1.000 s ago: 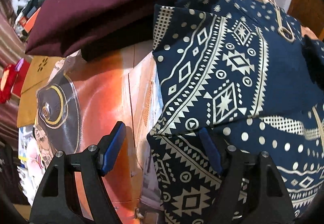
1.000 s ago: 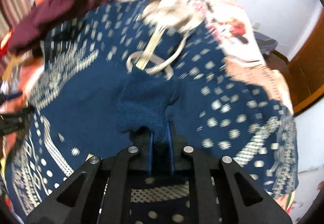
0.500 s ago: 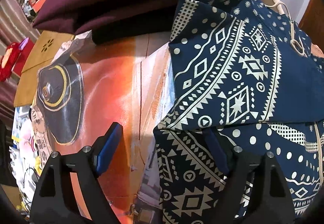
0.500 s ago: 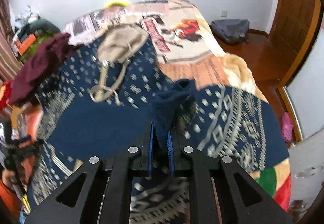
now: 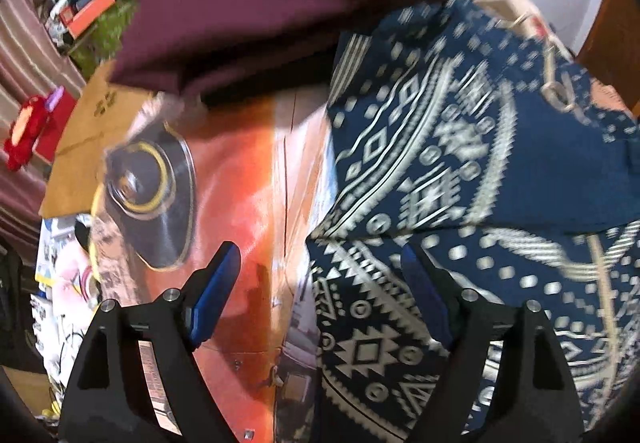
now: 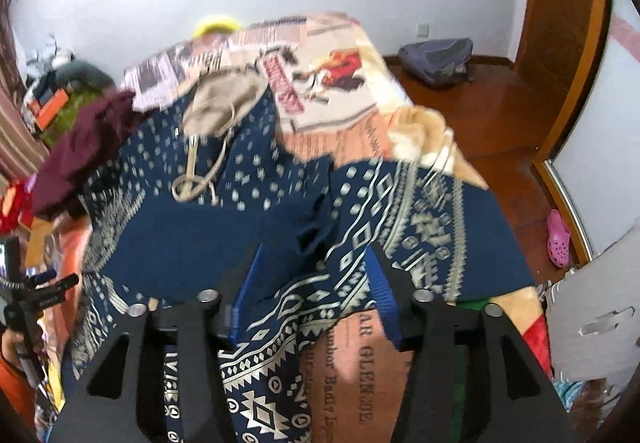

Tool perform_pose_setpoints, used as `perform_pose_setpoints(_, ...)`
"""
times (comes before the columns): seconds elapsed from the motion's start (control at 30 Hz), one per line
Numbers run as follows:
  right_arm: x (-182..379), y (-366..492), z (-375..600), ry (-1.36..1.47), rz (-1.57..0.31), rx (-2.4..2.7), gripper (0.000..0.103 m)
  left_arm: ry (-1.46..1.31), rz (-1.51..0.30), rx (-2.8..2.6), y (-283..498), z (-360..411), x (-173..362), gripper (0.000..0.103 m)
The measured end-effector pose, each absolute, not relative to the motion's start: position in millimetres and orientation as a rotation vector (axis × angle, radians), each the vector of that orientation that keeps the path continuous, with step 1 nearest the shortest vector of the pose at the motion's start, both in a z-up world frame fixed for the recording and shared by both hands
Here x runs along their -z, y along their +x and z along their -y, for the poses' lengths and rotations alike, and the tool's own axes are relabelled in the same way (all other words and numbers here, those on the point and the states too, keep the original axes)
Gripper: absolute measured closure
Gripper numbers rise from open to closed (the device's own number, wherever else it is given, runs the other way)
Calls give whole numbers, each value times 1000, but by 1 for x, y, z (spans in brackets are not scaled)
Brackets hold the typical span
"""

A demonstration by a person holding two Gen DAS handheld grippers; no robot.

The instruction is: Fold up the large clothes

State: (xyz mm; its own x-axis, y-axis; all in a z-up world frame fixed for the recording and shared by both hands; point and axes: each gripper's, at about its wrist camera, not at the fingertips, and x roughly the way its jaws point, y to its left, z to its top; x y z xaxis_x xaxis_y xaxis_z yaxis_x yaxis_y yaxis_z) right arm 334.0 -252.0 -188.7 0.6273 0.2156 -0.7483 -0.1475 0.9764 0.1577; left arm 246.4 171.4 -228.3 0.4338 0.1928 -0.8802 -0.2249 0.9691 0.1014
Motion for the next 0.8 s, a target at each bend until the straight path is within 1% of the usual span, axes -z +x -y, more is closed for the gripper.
perform_pose_setpoints(0.2, 155, 319, 276, 99, -749, -188, 46, 4, -952, -221, 245, -143, 170, 21)
perform_pose_setpoints(0.27, 149, 315, 284, 99, -725, -166, 38, 20, -913, -205, 245, -132, 155, 21)
perform_pose_setpoints(0.3, 148, 314, 289, 102, -717, -151, 29, 25, -893, -194, 246, -125, 148, 21)
perform_pose_setpoints(0.33, 147, 313, 295, 105, -705, -137, 26, 25, -875, -179, 249, -119, 141, 21)
perform_pose_setpoints(0.47, 153, 310, 317, 128, -709, -97, 26, 7, -833, -115, 259, -94, 123, 21)
perform_pose_setpoints(0.6, 176, 313, 345, 232, -785, -84, 25, 13, -817, -54, 271, -68, 120, 21)
perform_pose_setpoints(0.8, 231, 327, 380, 475, -939, -95, 25, 17, -881, 1, 294, -36, 149, 21)
